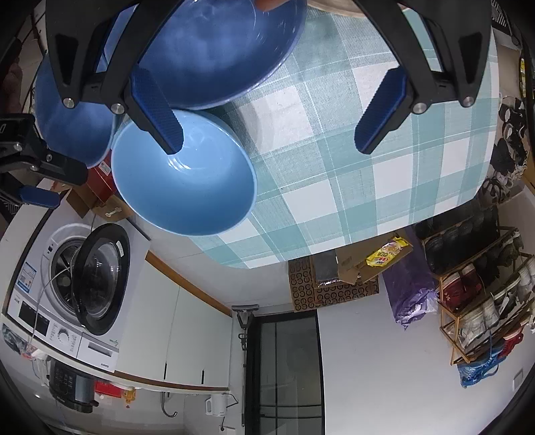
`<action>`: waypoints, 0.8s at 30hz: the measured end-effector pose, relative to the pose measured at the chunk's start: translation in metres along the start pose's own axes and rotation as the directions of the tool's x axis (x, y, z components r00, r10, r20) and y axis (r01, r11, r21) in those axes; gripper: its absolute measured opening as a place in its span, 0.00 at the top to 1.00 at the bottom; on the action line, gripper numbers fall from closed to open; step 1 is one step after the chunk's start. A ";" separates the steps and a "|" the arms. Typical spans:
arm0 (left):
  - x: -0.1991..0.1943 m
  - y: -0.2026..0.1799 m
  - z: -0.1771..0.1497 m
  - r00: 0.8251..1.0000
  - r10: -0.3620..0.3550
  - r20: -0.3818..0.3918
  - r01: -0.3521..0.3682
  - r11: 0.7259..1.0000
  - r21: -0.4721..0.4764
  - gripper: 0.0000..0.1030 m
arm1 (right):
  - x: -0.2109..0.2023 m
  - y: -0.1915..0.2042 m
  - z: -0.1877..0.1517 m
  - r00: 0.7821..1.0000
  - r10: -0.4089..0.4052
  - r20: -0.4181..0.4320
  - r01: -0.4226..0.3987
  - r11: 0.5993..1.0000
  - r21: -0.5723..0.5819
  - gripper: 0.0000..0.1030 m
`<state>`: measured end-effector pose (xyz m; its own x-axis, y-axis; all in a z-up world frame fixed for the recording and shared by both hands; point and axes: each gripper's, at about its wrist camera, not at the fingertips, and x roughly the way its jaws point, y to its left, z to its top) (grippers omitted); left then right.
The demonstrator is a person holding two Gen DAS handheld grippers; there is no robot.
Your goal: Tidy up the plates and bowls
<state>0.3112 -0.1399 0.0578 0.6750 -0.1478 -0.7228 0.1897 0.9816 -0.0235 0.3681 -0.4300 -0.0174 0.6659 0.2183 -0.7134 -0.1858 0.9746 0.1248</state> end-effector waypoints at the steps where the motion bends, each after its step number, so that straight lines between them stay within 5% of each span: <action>1: 0.003 0.000 0.001 1.000 0.000 -0.004 0.000 1.000 -0.002 0.00 | 0.003 0.000 0.001 1.000 0.001 -0.006 -0.001 1.000 0.000 0.01; 16: 0.035 -0.004 0.009 0.998 -0.039 -0.054 0.040 0.999 0.020 0.02 | 0.043 -0.010 0.009 0.997 0.014 -0.070 -0.012 1.000 0.027 0.08; 24: 0.050 -0.012 0.007 0.995 -0.045 -0.086 0.049 0.997 0.051 0.15 | 0.062 -0.011 0.007 0.994 0.016 -0.111 -0.014 1.000 0.025 0.22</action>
<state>0.3474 -0.1601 0.0272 0.6018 -0.1806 -0.7780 0.2588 0.9656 -0.0240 0.4167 -0.4271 -0.0577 0.5787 0.2273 -0.7832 -0.1770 0.9725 0.1514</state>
